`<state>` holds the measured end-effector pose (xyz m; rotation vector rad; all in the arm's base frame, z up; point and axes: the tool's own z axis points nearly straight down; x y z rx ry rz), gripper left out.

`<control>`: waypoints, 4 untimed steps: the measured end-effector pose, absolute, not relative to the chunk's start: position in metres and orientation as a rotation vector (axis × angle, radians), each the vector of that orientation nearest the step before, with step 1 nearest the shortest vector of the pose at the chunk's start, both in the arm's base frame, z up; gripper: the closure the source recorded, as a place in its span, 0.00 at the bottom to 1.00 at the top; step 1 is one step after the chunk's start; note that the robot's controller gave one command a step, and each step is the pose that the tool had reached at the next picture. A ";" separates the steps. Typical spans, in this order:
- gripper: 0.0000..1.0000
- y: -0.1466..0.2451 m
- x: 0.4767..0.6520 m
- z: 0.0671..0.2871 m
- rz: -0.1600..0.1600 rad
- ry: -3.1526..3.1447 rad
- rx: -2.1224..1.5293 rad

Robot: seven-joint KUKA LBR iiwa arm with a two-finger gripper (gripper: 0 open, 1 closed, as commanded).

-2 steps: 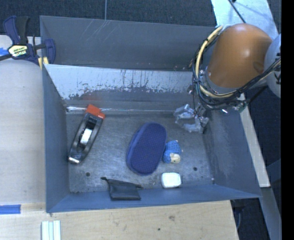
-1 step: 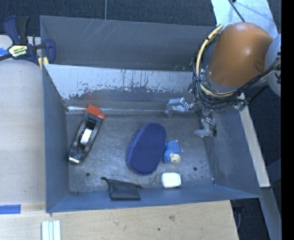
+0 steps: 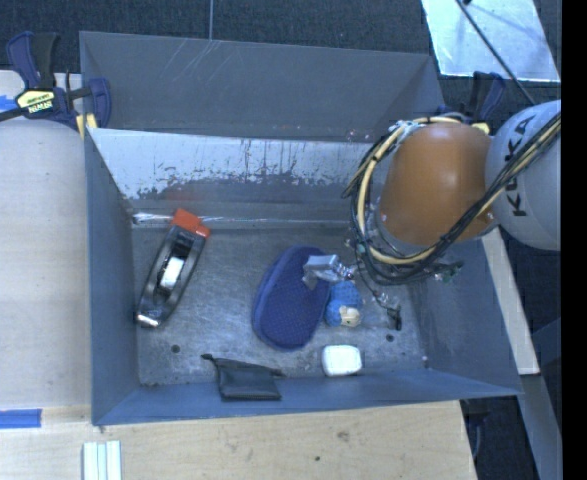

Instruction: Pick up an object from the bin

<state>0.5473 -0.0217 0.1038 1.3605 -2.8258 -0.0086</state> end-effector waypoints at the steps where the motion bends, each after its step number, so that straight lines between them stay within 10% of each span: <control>1: 0.00 -0.025 0.569 0.073 0.005 -2.522 1.894; 2: 1.00 -0.026 0.570 0.076 0.008 -2.523 1.891; 3: 1.00 -0.018 0.530 0.218 0.008 -2.498 1.917; 4: 1.00 -0.004 0.547 0.180 -0.003 -2.240 2.204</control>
Offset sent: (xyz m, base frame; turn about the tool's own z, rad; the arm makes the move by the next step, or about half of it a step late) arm 0.0183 -0.0045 -0.0333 -0.3918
